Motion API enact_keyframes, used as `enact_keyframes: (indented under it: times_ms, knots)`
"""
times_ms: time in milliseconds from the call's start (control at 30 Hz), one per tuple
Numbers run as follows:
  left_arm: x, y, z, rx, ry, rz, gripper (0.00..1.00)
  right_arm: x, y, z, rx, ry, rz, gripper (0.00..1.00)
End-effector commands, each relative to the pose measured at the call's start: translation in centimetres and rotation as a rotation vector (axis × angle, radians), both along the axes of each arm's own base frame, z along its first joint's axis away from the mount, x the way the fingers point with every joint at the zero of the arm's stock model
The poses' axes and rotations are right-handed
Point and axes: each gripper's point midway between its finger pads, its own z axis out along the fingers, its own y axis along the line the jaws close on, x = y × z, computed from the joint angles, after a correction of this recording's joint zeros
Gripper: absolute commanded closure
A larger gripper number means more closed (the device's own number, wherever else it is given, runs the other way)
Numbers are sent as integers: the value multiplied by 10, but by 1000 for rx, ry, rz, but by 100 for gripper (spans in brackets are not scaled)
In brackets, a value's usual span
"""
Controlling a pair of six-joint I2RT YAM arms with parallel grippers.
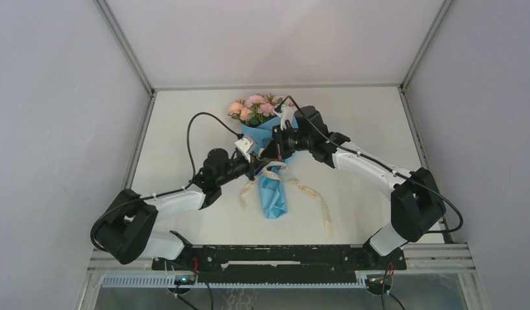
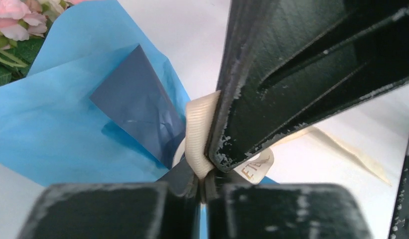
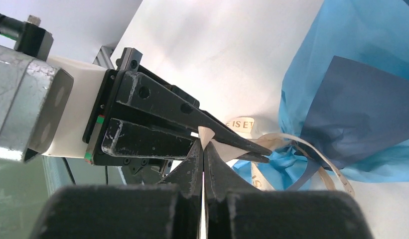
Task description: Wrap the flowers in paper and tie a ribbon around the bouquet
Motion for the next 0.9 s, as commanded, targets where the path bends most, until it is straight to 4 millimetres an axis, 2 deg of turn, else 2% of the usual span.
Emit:
enact_keyframes:
  times_ms: [0, 100, 133, 200, 333, 533, 700, 767, 867]
  knots:
    - [5, 0, 9, -59, -13, 28, 100, -2, 1, 7, 35, -20, 69, 92]
    - [10, 8, 1, -58, 22, 69, 100, 13, -20, -2, -37, -54, 39, 70]
    - [9, 8, 0, -60, 29, 69, 100, 21, -27, -8, -57, -55, 22, 66]
    - [7, 8, -1, -66, 36, 66, 100, 34, -41, -28, -115, -38, -8, 63]
    - [8, 11, -2, -71, 40, 81, 100, 40, -48, -66, -229, -9, 52, 58]
    - [7, 13, -3, -69, 40, 85, 100, 48, -43, -90, -282, 11, 131, 44]
    - [11, 15, -2, -68, 38, 94, 100, 44, -43, -104, -295, 37, 163, 44]
    - [12, 15, -3, -68, 39, 93, 100, 44, -46, -110, -311, 49, 161, 48]
    - [14, 16, -3, -67, 40, 99, 100, 41, -47, -109, -306, 57, 169, 78]
